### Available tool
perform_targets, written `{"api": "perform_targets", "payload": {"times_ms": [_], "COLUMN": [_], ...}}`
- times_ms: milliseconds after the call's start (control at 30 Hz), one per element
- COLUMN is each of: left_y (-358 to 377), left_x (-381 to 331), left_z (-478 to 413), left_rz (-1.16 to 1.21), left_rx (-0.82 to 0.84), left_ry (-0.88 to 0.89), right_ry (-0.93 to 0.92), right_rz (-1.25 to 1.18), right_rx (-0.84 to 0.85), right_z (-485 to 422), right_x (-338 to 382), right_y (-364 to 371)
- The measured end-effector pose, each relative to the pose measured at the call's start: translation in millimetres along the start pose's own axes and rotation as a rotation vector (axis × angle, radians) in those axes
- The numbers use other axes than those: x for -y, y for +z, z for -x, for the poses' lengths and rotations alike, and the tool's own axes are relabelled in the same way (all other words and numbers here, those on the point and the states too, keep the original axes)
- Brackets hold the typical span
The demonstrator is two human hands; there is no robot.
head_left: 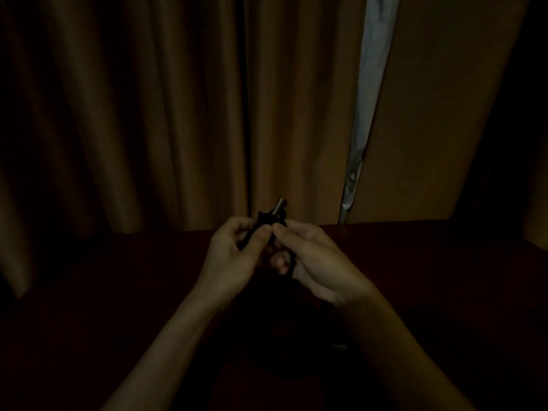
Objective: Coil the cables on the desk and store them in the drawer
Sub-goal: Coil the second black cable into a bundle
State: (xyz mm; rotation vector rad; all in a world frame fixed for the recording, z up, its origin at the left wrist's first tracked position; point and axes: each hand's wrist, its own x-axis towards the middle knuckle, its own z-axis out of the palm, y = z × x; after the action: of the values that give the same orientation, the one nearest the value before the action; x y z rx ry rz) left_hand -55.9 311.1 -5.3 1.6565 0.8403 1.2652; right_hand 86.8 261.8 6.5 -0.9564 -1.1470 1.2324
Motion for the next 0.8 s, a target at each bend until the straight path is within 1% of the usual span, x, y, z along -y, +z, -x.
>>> {"api": "perform_targets", "payload": {"times_ms": [67,100,167,233,267,300,333,367,467,533,567,600,667,700,733,800], "left_y": [-4.6,-6.6,-8.6,-6.6,-5.5,-5.0,-6.0,-7.9,-14.1,-14.3,-13.7,-13.5,-11.7,-9.4,-7.7,-4.9], "left_x": [4.0,5.1,9.2,12.5,13.3,12.5,11.3,9.2,0.4,-5.8,-8.5,-10.1,-11.1,-11.4,-9.7,-6.8], "left_z": [0.2,1.5,3.1,4.1,4.0,4.2,4.1,3.1,-0.7,-0.7,0.4,2.0,5.2,6.9,7.0,4.6], "left_rz": [-0.157,-0.223,-0.395,-0.582,-0.621,-0.607,-0.536,-0.422,0.011,0.329,0.416,0.429,0.371,0.359,0.372,0.410], "left_rx": [-0.096,-0.119,-0.111,-0.064,-0.051,-0.047,-0.042,-0.027,0.129,0.192,0.225,0.284,0.436,0.476,0.471,0.374], "left_ry": [0.092,0.148,0.322,0.516,0.563,0.563,0.518,0.425,0.034,-0.196,-0.280,-0.340,-0.384,-0.377,-0.358,-0.272], "right_ry": [0.073,0.094,0.103,0.082,0.066,0.050,0.032,0.014,-0.050,-0.069,-0.071,-0.073,-0.073,-0.076,-0.077,-0.083], "right_rz": [-0.099,-0.117,-0.079,0.019,0.047,0.051,0.038,0.026,0.054,0.087,0.100,0.112,0.144,0.161,0.166,0.180], "right_rx": [-0.007,-0.016,-0.074,-0.169,-0.193,-0.193,-0.175,-0.147,-0.033,0.024,0.034,0.041,0.044,0.040,0.035,0.028], "right_z": [-0.4,-0.1,0.7,3.3,4.9,6.7,8.3,11.1,16.0,17.1,17.6,17.3,16.7,17.1,16.2,14.5], "right_x": [0.6,0.6,0.0,-2.9,-4.6,-4.9,-4.1,-0.5,11.2,15.2,15.7,15.1,15.1,16.0,15.9,15.4], "right_y": [5.1,7.9,14.3,20.6,22.6,23.9,24.6,25.2,21.2,18.2,17.2,16.0,11.3,7.6,3.7,0.1]}}
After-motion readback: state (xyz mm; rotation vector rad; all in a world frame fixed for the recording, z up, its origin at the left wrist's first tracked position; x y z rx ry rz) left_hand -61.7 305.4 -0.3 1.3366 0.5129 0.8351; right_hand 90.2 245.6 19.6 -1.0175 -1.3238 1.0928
